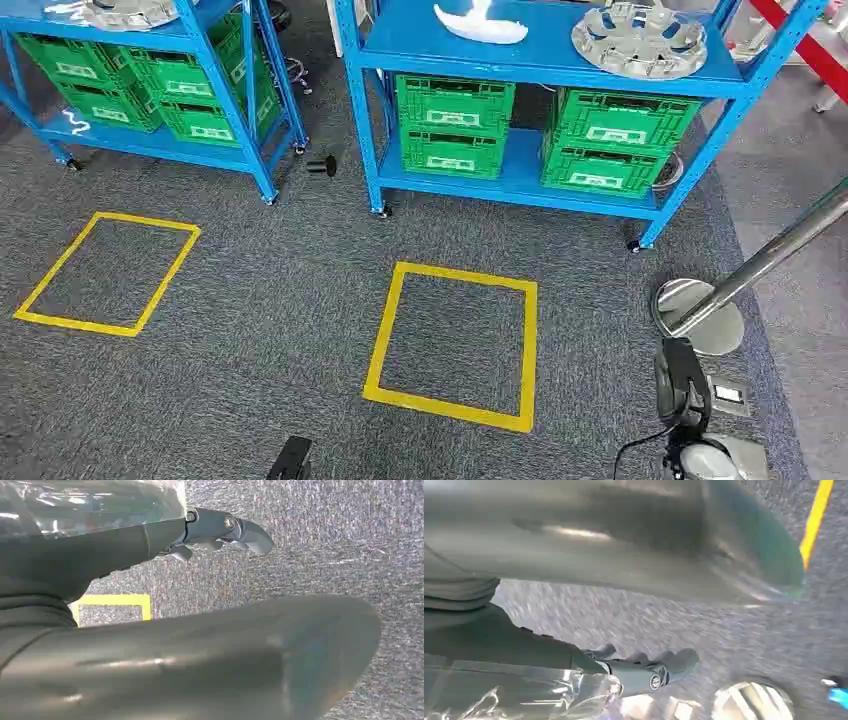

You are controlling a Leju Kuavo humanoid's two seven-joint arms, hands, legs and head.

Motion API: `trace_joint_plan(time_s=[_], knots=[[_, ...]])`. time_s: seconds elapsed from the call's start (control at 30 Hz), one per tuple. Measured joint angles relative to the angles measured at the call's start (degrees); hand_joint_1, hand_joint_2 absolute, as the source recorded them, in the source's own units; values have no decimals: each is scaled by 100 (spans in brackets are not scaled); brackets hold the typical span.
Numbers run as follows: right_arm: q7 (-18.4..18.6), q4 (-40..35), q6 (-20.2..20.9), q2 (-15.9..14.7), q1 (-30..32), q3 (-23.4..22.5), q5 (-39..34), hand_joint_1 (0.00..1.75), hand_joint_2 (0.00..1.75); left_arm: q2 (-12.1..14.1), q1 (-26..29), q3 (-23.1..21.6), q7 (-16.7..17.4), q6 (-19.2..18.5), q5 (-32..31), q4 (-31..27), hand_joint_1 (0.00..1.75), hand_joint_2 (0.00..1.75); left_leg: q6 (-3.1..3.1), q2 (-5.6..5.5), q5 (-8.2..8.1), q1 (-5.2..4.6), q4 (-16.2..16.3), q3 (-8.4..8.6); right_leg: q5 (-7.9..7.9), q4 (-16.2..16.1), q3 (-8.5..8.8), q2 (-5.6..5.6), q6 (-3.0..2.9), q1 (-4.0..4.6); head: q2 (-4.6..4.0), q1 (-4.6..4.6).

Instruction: Take the parts from the cabinet and place them on the table.

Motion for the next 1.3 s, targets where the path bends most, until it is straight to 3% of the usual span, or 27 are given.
trace_joint_plan(time_s=[0.8,1.3], knots=[[1712,-1681,1172,11,-809,26,4666,0,0,0,-78,-234,273,-181,-223,186,0,0,0,0,1,0,0,-4,0,2,-3,-1,0,0,0,0],[2634,-2822,2123,81,-1197,94,7545,0,0,-44,-138,-262,402,-378,-363,394,0,0,-1,0,2,0,1,-4,0,3,-4,1,0,1,0,0]])
